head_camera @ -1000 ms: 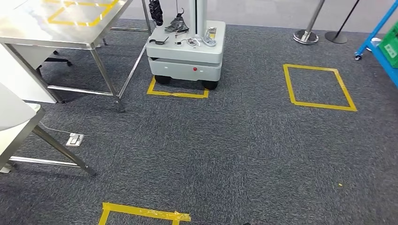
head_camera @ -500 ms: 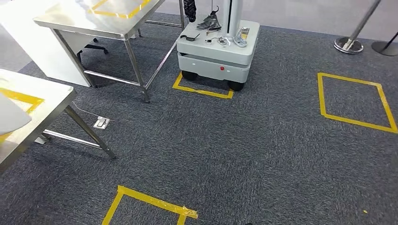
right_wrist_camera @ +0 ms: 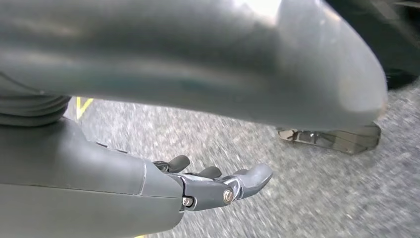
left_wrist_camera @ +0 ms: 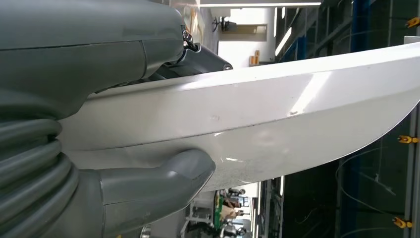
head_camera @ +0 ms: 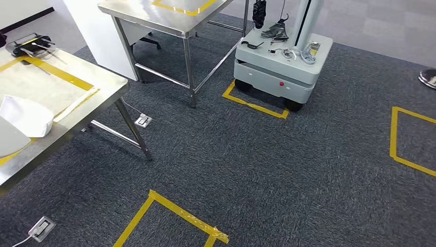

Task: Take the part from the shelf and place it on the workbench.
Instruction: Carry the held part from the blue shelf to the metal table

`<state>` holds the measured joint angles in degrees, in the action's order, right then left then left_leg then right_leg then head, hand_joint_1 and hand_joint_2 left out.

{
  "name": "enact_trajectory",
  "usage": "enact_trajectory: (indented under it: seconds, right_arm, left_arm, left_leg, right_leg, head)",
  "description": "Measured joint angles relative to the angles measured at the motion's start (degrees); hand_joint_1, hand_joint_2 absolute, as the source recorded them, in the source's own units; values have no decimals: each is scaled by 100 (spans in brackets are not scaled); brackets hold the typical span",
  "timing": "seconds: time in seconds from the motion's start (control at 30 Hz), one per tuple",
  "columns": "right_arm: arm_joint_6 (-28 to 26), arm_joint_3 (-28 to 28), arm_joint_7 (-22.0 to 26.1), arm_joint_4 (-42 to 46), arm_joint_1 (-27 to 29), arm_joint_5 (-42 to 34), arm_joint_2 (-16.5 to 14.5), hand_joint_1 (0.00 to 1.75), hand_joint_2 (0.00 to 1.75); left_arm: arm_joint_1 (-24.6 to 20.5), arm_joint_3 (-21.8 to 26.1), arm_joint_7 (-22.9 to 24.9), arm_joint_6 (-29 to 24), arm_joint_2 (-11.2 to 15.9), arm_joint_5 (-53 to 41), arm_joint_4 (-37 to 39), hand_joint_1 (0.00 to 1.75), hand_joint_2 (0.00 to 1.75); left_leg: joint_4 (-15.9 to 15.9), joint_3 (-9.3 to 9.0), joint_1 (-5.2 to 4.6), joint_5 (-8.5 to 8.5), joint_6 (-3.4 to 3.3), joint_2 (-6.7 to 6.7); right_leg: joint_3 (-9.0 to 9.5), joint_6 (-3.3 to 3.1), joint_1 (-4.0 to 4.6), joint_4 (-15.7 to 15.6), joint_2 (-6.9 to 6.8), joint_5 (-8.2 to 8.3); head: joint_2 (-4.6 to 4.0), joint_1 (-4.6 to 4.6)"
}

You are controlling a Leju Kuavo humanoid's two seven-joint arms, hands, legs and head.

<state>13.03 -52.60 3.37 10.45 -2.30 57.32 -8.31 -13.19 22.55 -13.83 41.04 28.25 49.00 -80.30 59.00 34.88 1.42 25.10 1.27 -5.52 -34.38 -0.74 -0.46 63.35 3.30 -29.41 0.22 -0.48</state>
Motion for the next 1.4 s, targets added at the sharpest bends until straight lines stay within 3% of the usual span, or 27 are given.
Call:
enact_trajectory:
  seconds: [0.07, 0.13, 0.17, 0.23, 0.3, 0.33, 0.37, 0.4, 0.43, 0.5, 0.53, 0.57, 0.63, 0.67, 0.73, 0.8, 0.87, 0.9, 0.97, 1.03, 1.1, 1.13, 1.17, 1.23, 1.3, 1.37, 1.4]
  right_arm:
    - [0, 4, 19, 0, -3, 43, 3, 0, 0]
    - [0, 9, 23, 0, -7, 75, 2, 0, 0]
    - [-1, 10, 23, 0, -7, 82, 3, 0, 0]
    - [-1, 10, 20, 0, -4, 84, 5, 0, 0]
    - [-1, 10, -5, 0, 4, 97, 5, 0, 0]
    - [-1, 10, -24, 0, 8, 109, 5, 0, 0]
    - [-1, 10, -38, 0, 10, 118, 5, 0, 0]
    - [-2, 10, -44, 0, 8, 118, 4, 0, 0]
    - [-1, 10, -42, 0, 2, 111, 3, 0, 0]
    - [-1, 10, -38, 0, -10, 91, 0, 0, 0]
    - [-1, 10, -40, 0, -14, 87, -1, 0, 0]
    - [-1, 10, -43, 0, -17, 86, -1, 0, 0]
    - [0, 10, -45, 0, -29, 83, -2, 0, 0]
    - [0, 10, -44, 0, -39, 82, -1, 0, 0]
    - [0, 10, -53, 0, -50, 96, 3, 0, 0]
    - [0, 19, -82, 0, -44, 158, 5, 0, 0]
    - [0, 39, -116, -1, -29, 229, 5, 0, 0]
    - [0, 48, -125, -1, -19, 247, 5, 0, 0]
    - [0, 56, -129, -1, -9, 255, 8, 0, 0]
    - [0, 57, -110, -1, -11, 237, 16, 0, 0]
    - [0, 57, -98, 0, -27, 214, 22, 0, 0]
    - [0, 57, -103, 0, -40, 205, 22, 0, 0]
    - [-1, 57, -118, 0, -56, 198, 22, 0, 0]
    - [-1, 56, -142, 0, -75, 157, 24, 0, 0]
    - [-1, 52, -151, 0, -78, 85, 26, 0, 0]
    - [-1, 43, -169, 0, -75, 28, 25, 0, 0]
    - [-1, 39, -178, 0, -75, 9, 24, 0, 0]
  left_arm:
    - [62, 79, 37, 3, 28, 87, -63, 175, 175]
    - [159, 145, 77, 3, 77, 145, -116, 175, 175]
    - [217, 185, 89, 4, 103, 169, -141, 175, 175]
    - [284, 269, 106, 17, 140, 205, -189, 175, 175]
    - [302, 314, 136, 28, 135, 229, -221, 175, 175]
    - [308, 318, 160, 29, 121, 236, -227, 175, 175]
    - [313, 318, 186, 26, 107, 235, -225, 175, 175]
    - [312, 318, 206, 19, 96, 233, -222, 175, 175]
    - [302, 318, 218, 10, 92, 231, -221, 175, 175]
    - [272, 318, 226, -9, 98, 228, -220, 175, 175]
    - [257, 318, 228, -13, 103, 228, -219, 175, 175]
    - [247, 318, 229, -15, 111, 230, -216, 175, 175]
    - [244, 319, 225, -16, 142, 238, -203, 175, 175]
    - [253, 321, 215, -16, 164, 248, -198, 175, 175]
    - [279, 340, 180, -10, 198, 288, -205, 175, 175]
    - [365, 373, 143, 6, 208, 345, -238, 175, 175]
    - [487, 411, 119, 25, 206, 379, -269, 175, 175]
    - [538, 435, 114, 31, 207, 387, -281, 175, 175]
    - [607, 497, 111, 36, 209, 395, -307, 175, 175]
    - [651, 550, 110, 37, 212, 404, -344, 175, 175]
    - [678, 573, 121, 29, 215, 412, -391, 175, 175]
    - [686, 579, 138, 11, 218, 411, -416, 175, 175]
    - [693, 585, 162, -20, 216, 397, -440, 175, 175]
    - [620, 586, 228, -93, 193, 327, -467, 175, 175]
    - [460, 565, 281, -140, 122, 210, -450, 175, 175]
    - [290, 501, 294, -156, 33, 74, -362, 175, 175]
    - [207, 458, 284, -156, 2, 12, -299, 175, 175]
  left_leg:
    - [2, 44, 8, -15, 88, -138]
    - [-42, 75, 23, -58, 179, -270]
    - [-35, 99, 22, -55, 209, -235]
    - [275, 272, -5, 149, 247, 82]
    - [994, 598, -21, 542, 267, 430]
    - [1332, 744, -18, 681, 277, 489]
    - [1504, 804, -15, 717, 282, 517]
    - [1456, 748, -14, 645, 284, 541]
    - [1189, 577, -14, 492, 283, 587]
    - [417, 111, -30, 206, 248, 831]
    - [162, -37, -43, 140, 207, 929]
    - [42, -102, -56, 124, 163, 979]
    - [32, -79, -60, 116, 82, 862]
    - [22, -73, -46, 104, 52, 794]
    - [-1, -71, -6, 78, -16, 668]
    - [-1, -52, 4, 65, -57, 540]
    - [7, -33, -1, 61, -64, 389]
    - [13, -29, -2, 61, -63, 305]
    - [26, -30, 3, 58, -52, 134]
    - [37, -13, -3, 48, -3, -20]
    - [17, 17, 4, 19, 79, -154]
    - [-8, 31, 15, -4, 125, -225]
    - [-19, 47, 25, -19, 161, -237]
    - [166, 161, 9, 96, 207, 11]
    - [787, 446, -6, 429, 235, 388]
    - [1434, 728, 2, 674, 262, 518]
    - [1517, 747, 3, 657, 265, 537]
  right_leg:
    - [145, -21, 5, -328, 152, 63]
    - [163, -78, 17, -357, 8, 85]
    - [181, -121, 11, -387, -65, 107]
    - [211, -199, -2, -455, -229, 147]
    - [210, -238, 18, -470, -392, 147]
    - [206, -245, 27, -467, -479, 142]
    - [204, -247, 31, -463, -567, 134]
    - [205, -243, 32, -455, -652, 124]
    - [209, -233, 32, -442, -733, 109]
    - [230, -190, 52, -405, -871, 65]
    - [242, -161, 68, -391, -925, 44]
    - [256, -133, 84, -384, -981, 30]
    - [287, -79, 96, -392, -1100, 11]
    - [292, -44, 90, -373, -1079, -13]
    - [178, 23, 68, -88, -788, -205]
    - [-177, 52, 46, 638, -444, -558]
    - [-501, 52, 43, 1234, -362, -728]
    - [-524, 44, 42, 1237, -351, -644]
    - [-250, 8, 35, 598, -250, -227]
    - [70, -15, 22, -128, -26, 46]
    - [163, -27, 29, -352, 38, 62]
    - [170, -52, 32, -372, -34, 79]
    - [190, -89, 29, -400, -108, 100]
    - [227, -172, 13, -472, -258, 151]
    - [236, -216, 23, -500, -403, 171]
    - [225, -226, 42, -494, -560, 167]
    - [223, -227, 48, -489, -639, 162]
  head:
    - [0, 2]
    - [0, 3]
    - [0, -1]
    - [0, -13]
    - [0, -21]
    - [0, -22]
    - [0, -22]
    - [0, -22]
    - [0, -22]
    - [0, -20]
    - [0, -17]
    - [0, -14]
    - [0, -8]
    - [0, -8]
    - [0, -6]
    - [0, -2]
    - [0, -1]
    - [0, -1]
    - [0, 0]
    - [0, -2]
    - [0, -4]
    - [0, -4]
    - [0, -6]
    - [0, -17]
    - [0, -30]
    - [0, -33]
    - [0, -32]
